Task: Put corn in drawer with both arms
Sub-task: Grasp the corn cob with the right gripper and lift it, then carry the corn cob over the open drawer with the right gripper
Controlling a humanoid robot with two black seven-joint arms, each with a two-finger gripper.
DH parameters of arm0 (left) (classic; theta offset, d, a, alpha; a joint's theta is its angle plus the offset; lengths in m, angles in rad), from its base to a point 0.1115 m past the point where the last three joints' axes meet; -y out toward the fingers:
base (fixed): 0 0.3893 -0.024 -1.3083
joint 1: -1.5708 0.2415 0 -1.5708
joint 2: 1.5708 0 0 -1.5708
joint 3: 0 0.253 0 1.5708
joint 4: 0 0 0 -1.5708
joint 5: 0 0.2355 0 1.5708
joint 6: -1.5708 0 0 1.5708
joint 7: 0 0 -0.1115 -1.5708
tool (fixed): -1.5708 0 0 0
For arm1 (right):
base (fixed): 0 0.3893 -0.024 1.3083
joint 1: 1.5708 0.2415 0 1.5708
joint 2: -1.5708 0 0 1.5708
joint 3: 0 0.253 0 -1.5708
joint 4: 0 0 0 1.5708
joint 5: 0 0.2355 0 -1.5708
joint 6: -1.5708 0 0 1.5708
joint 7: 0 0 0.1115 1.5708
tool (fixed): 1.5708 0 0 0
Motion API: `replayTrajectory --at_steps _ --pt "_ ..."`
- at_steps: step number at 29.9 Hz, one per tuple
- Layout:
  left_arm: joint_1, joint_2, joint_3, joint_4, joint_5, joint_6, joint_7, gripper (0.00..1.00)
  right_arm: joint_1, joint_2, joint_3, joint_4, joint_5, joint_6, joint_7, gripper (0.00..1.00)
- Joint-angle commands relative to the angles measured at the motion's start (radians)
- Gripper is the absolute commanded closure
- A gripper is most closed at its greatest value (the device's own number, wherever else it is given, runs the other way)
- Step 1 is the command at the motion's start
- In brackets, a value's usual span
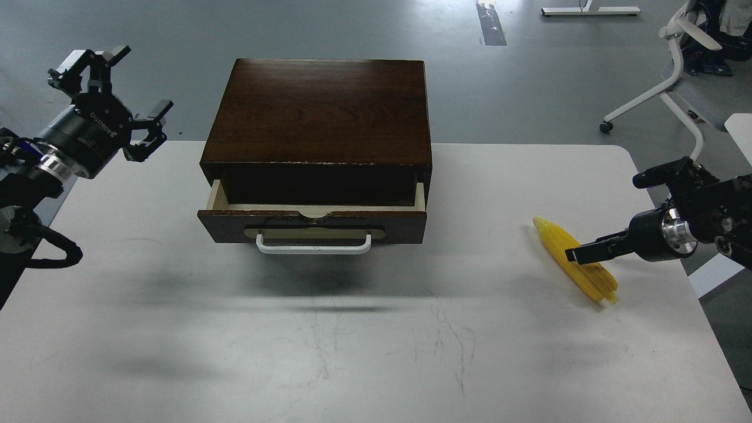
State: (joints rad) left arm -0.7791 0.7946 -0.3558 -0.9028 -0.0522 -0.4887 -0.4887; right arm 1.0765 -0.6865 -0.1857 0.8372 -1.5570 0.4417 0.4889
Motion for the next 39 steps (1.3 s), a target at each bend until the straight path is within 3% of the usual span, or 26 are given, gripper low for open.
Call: replayTrajectory --at_steps 1,2,4,8,10,12,15,19,30,34,39 --pt "-0.002 0.002 -0.002 -0.001 0.000 0.000 0.000 0.01 0.002 0.012 -0.023 -0.001 0.000 0.000 0.000 0.10" --pt "-0.002 0.002 -0.002 -0.001 -0.001 0.000 0.000 0.01 0.002 0.012 -0.024 -0.001 0.000 0.000 0.000 0.11" --pt "-0.002 0.002 -0.002 -0.001 -0.002 0.000 0.000 0.01 0.000 0.010 -0.031 -0.001 0.000 0.000 0.000 0.22" --pt "-0.002 0.002 -0.003 -0.001 -0.002 0.000 0.000 0.01 -0.001 0.010 -0.055 -0.001 0.000 0.000 0.000 0.30" --pt "-0.002 0.002 -0.006 -0.001 -0.002 0.000 0.000 0.02 0.000 0.012 -0.069 -0.001 0.000 0.000 0.000 0.47" --pt "-0.002 0.003 -0.006 -0.001 -0.002 0.000 0.000 0.01 0.000 0.010 -0.069 -0.001 0.000 0.000 0.000 0.78" --pt "-0.002 0.003 -0.006 -0.001 -0.002 0.000 0.000 0.02 0.006 0.007 -0.069 0.000 0.000 0.000 0.000 0.92" --pt "-0.002 0.003 -0.008 -0.001 -0.002 0.000 0.000 0.01 0.028 0.004 -0.069 0.003 0.000 -0.001 0.000 1.00" --pt "-0.002 0.005 -0.019 -0.002 -0.001 0.000 0.000 0.01 0.310 -0.027 -0.064 0.108 0.006 0.002 0.000 0.99" --pt "-0.003 0.003 -0.022 -0.002 -0.002 0.000 0.000 0.01 0.462 0.016 -0.067 0.120 0.018 0.008 0.000 0.98" --pt "-0.003 0.005 -0.023 -0.002 -0.002 0.000 0.000 0.01 0.605 0.153 -0.074 0.120 0.021 0.014 0.000 0.98"
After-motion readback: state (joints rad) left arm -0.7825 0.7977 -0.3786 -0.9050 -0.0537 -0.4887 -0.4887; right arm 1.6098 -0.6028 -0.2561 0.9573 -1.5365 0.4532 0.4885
